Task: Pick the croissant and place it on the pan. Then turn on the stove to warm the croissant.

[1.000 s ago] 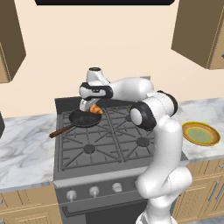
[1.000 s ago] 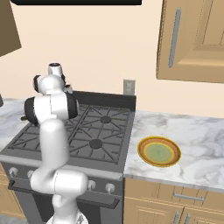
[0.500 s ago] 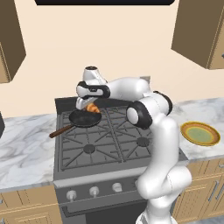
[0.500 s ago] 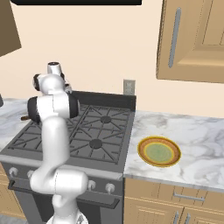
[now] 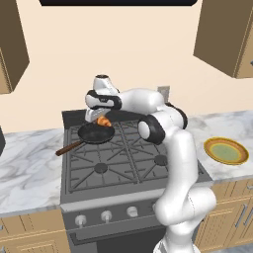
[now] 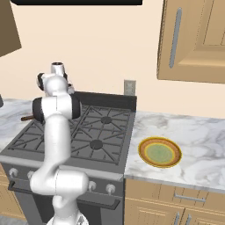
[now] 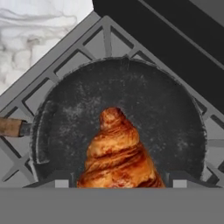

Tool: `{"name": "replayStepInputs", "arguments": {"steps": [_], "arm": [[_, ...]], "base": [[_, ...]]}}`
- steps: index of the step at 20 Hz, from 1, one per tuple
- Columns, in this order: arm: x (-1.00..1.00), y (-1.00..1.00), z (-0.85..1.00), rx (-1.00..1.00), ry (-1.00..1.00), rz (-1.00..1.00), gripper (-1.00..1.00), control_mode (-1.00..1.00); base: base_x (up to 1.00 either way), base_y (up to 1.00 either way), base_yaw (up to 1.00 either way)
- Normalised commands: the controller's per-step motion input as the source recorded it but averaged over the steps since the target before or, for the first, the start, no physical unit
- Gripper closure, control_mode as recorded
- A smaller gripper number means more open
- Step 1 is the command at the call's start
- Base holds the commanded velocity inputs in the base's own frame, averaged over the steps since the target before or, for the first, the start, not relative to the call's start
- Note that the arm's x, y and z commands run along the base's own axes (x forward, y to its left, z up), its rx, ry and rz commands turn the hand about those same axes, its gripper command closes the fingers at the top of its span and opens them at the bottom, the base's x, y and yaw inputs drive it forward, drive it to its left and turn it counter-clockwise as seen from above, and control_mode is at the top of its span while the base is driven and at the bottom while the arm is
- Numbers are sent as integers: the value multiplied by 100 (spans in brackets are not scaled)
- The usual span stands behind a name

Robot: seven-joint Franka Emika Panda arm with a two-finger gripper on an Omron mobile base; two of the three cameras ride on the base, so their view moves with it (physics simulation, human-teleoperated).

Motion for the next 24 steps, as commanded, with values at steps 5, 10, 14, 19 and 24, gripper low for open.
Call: {"name": "replayStepInputs", "arguments": {"steps": [5, 10, 14, 19, 24], "arm": [[13, 0, -11, 0, 0, 0, 100, -100], [0, 0, -21, 0, 0, 0, 100, -100], [0, 0, -42, 0, 0, 0, 100, -100], [2, 1, -44, 0, 0, 0, 100, -100], [21, 15, -15, 0, 0, 0, 100, -100]], "base": [[0, 0, 0], [0, 0, 0], [0, 0, 0], [0, 0, 0], [0, 0, 0]]}}
